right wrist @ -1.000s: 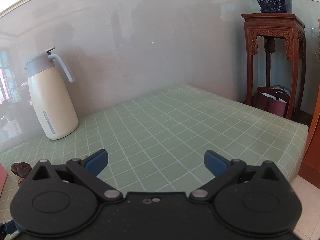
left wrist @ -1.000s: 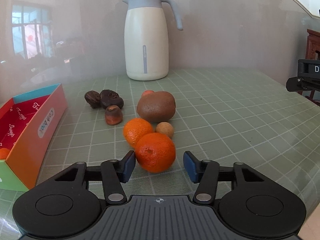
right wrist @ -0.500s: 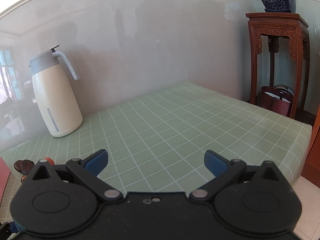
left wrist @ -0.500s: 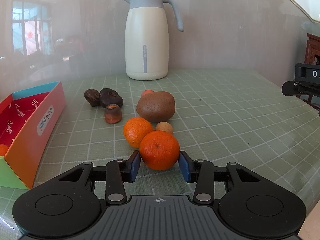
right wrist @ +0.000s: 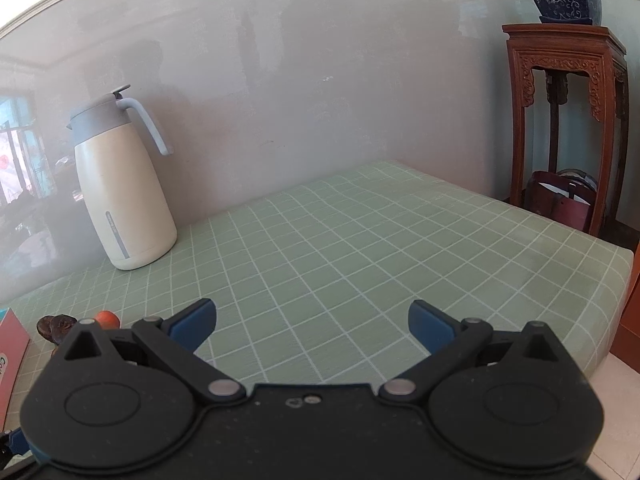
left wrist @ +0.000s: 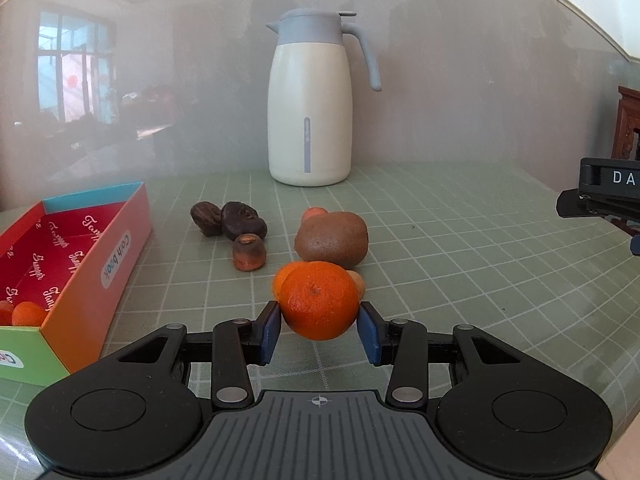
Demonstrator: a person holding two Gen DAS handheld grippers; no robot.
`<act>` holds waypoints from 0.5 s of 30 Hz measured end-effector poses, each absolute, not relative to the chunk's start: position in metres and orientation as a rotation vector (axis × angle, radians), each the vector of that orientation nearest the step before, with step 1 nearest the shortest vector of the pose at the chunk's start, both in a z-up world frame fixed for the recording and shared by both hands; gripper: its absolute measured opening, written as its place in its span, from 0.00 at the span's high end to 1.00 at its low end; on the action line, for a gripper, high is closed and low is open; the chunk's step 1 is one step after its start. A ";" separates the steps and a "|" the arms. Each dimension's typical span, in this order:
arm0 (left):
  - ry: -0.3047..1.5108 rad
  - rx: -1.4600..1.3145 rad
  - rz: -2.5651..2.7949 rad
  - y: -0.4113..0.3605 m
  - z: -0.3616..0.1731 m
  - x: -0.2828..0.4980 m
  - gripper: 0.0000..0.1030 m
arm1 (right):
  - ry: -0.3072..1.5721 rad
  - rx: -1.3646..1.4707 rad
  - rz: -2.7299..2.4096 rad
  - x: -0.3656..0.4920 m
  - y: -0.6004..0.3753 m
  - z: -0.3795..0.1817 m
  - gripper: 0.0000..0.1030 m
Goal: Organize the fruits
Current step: 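Carry the tangerine with the left gripper into the box and open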
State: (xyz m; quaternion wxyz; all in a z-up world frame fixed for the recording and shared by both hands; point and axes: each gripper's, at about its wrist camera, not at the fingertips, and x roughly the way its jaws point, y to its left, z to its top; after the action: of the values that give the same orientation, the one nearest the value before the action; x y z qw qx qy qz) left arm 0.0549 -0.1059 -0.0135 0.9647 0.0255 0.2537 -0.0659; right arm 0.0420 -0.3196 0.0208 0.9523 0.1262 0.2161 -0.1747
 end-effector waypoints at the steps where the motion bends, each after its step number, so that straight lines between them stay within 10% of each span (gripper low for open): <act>1: 0.511 0.048 -0.132 -0.104 -0.013 0.054 0.59 | 0.439 0.257 -0.354 0.042 -0.319 0.021 0.00; 15: 0.456 0.045 -0.095 -0.082 -0.001 0.046 0.59 | 0.442 0.243 -0.323 0.046 -0.306 0.023 0.00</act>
State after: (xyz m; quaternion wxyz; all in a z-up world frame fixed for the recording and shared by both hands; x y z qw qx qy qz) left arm 0.0464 -0.0816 -0.0008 0.9727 0.0224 0.2259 -0.0473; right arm 0.0461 -0.3056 0.0229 0.9555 0.1197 0.2179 -0.1589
